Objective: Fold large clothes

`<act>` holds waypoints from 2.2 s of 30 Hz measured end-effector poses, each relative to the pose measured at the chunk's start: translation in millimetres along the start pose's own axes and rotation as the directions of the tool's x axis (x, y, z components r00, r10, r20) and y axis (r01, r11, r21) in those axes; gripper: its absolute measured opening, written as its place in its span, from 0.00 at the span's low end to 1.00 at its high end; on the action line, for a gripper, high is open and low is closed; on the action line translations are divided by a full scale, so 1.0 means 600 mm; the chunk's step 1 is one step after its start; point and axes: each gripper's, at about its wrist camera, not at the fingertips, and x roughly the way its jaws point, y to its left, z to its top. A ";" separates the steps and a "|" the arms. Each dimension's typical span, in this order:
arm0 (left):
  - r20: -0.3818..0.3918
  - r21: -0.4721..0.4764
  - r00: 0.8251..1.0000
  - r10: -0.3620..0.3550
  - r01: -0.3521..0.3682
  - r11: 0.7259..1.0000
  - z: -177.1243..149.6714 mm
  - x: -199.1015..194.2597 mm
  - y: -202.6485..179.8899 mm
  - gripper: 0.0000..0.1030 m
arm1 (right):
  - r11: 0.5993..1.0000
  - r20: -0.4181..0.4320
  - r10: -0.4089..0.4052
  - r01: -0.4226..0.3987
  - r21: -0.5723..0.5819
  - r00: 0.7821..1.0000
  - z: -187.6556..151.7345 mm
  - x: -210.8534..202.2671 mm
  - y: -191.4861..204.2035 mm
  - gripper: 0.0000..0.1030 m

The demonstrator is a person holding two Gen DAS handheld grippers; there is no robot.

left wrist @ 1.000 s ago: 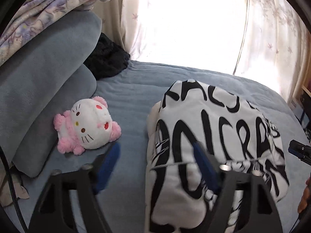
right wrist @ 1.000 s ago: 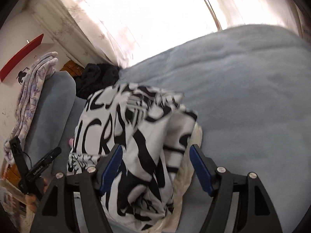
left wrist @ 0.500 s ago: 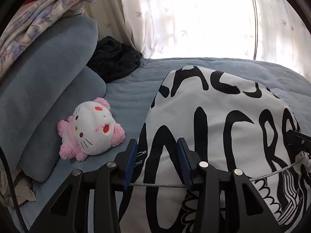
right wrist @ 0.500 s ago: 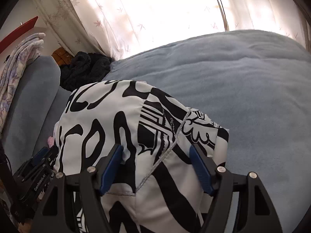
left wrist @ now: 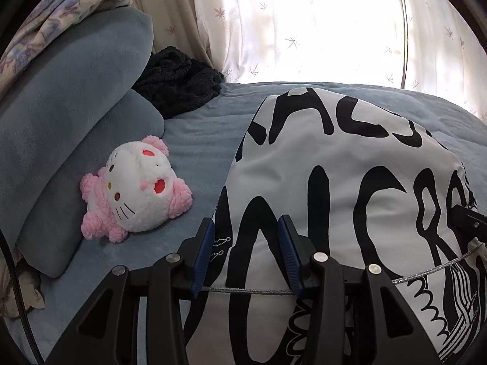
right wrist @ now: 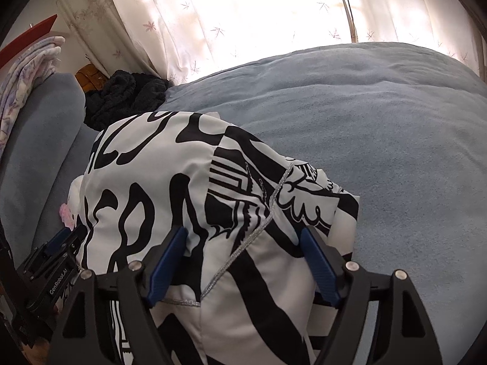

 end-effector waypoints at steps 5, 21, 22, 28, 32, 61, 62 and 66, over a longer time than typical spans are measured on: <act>-0.020 -0.119 0.999 -0.030 0.028 0.992 0.002 -0.012 0.027 0.58 | 1.000 -0.017 -0.004 0.004 0.003 1.000 0.000 -0.003 -0.004 0.77; -0.010 -0.092 0.994 -0.106 0.105 0.990 -0.030 -0.329 0.039 0.72 | 1.000 -0.063 0.029 -0.029 0.008 0.998 -0.052 -0.307 0.000 0.79; -0.002 -0.091 0.994 -0.110 0.109 0.990 -0.036 -0.358 0.038 0.73 | 1.000 -0.067 0.028 -0.028 0.004 0.997 -0.062 -0.338 -0.002 0.79; 0.050 -0.080 0.990 -0.131 0.135 0.988 -0.073 -0.526 0.030 0.79 | 0.999 -0.037 0.043 -0.044 -0.016 0.998 -0.115 -0.523 -0.016 0.79; 0.100 -0.076 0.985 -0.138 0.146 0.986 -0.102 -0.626 0.016 0.86 | 0.998 -0.011 0.055 -0.055 -0.031 0.998 -0.145 -0.637 -0.028 0.79; -0.001 0.004 0.947 -0.322 0.322 0.947 -0.469 -0.848 -0.182 0.88 | 0.996 0.087 -0.086 0.088 -0.018 0.992 -0.513 -0.869 -0.195 0.79; -0.002 0.006 0.948 -0.318 0.318 0.948 -0.478 -0.849 -0.185 0.88 | 0.995 0.092 -0.097 0.098 -0.011 0.991 -0.525 -0.869 -0.199 0.79; -0.007 0.015 0.949 -0.316 0.316 0.949 -0.511 -0.857 -0.198 0.88 | 0.993 0.106 -0.118 0.116 0.020 0.987 -0.562 -0.872 -0.209 0.85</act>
